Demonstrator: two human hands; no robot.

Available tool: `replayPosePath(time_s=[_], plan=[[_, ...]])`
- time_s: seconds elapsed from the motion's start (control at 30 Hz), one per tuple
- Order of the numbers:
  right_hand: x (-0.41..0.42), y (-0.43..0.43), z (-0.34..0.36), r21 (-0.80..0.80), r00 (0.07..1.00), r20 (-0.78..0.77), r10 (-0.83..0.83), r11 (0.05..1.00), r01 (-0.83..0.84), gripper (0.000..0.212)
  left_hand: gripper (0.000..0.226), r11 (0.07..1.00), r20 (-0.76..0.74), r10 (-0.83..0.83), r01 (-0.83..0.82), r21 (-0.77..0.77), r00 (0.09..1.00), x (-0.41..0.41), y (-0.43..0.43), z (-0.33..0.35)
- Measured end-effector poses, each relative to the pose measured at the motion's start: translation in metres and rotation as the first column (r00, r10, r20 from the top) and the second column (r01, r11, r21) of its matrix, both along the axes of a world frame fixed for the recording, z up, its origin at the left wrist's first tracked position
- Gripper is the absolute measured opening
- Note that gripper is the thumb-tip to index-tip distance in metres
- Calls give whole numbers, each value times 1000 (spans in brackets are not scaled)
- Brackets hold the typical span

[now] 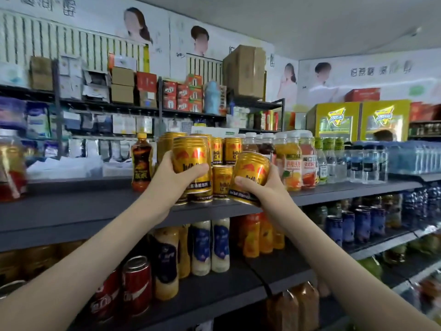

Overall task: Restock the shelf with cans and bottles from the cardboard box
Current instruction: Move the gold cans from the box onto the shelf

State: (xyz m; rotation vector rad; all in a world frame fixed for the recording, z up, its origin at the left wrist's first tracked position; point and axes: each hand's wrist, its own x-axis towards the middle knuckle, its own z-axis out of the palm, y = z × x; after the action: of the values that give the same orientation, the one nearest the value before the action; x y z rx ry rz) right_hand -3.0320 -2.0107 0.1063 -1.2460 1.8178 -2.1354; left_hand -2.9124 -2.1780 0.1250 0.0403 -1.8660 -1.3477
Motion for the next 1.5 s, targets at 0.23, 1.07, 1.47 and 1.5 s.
replayPosePath(time_s=[0.23, 1.07, 1.47, 1.5], plan=[[-81, -10, 21, -25, 999, -32, 19, 999, -19, 71, 63, 996, -19, 66, -67, -50, 998, -58, 2, 7], [-155, -114, 63, 163, 871, -486, 75, 987, 6, 97, 72, 933, -8, 360, -360, 17, 933, -81, -7, -2], [-123, -59, 32, -91, 800, -598, 39, 989, -117, 65, 60, 957, -27, 284, -286, -49, 958, -117, 15, -11], [-119, -51, 30, -4, 813, -565, 143, 985, -175, 63, 62, 957, -29, 284, -285, -62, 958, -122, 19, -10]])
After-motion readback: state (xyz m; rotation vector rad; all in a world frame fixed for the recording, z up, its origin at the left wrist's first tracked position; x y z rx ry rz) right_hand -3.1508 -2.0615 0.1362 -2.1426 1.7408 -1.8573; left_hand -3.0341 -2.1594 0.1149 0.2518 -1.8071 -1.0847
